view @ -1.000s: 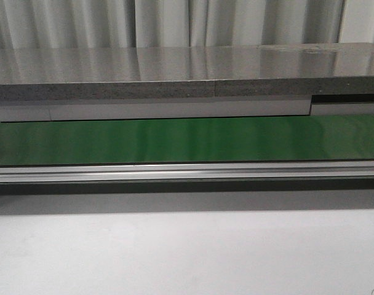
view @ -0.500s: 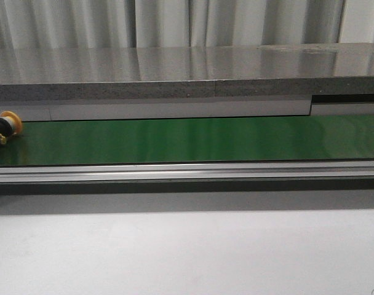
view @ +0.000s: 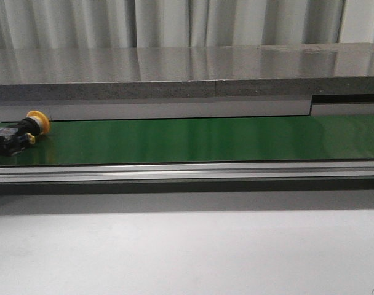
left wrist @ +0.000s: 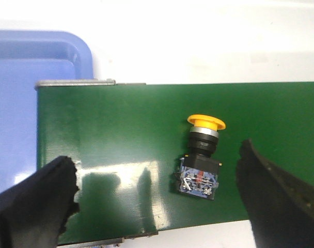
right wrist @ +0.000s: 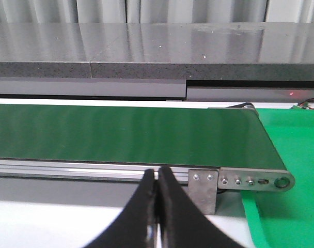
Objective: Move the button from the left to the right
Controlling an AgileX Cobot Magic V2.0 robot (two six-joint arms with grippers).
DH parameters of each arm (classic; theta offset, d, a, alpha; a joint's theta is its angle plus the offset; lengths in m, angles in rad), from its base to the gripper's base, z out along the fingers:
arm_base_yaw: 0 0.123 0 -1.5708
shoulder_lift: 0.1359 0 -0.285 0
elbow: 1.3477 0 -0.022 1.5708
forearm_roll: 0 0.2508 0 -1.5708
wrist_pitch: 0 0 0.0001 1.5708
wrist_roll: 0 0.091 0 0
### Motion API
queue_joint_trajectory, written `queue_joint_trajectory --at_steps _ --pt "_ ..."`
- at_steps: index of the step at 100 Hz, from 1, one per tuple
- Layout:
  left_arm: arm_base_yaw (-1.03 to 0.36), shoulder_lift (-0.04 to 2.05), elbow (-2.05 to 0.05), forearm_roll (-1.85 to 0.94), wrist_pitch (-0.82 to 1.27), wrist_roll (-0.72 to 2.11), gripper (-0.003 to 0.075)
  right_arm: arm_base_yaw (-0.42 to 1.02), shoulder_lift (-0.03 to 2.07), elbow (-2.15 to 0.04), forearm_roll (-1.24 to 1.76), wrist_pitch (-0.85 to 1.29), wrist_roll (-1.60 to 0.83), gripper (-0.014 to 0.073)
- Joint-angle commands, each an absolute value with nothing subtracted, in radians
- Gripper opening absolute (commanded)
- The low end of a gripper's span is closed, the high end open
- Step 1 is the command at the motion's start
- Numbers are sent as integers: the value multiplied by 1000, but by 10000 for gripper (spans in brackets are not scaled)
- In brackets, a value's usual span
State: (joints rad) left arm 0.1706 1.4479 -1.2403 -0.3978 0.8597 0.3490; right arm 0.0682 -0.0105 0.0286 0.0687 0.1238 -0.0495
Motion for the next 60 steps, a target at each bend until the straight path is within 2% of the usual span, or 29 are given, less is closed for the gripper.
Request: queue_joint_trajectory --at_steps 1,14,32,60 --pt "166 1305 -1188 -431 719 371 599 67 -30 13 65 37 -55 -68" --pt "156 1141 -1041 -431 544 403 599 67 -30 13 65 37 -55 -68" --pt "62 912 -824 -428 313 476 599 67 -30 13 65 37 -55 -68" --pt "-83 597 -544 -451 138 493 599 67 -30 13 65 37 -55 -68"
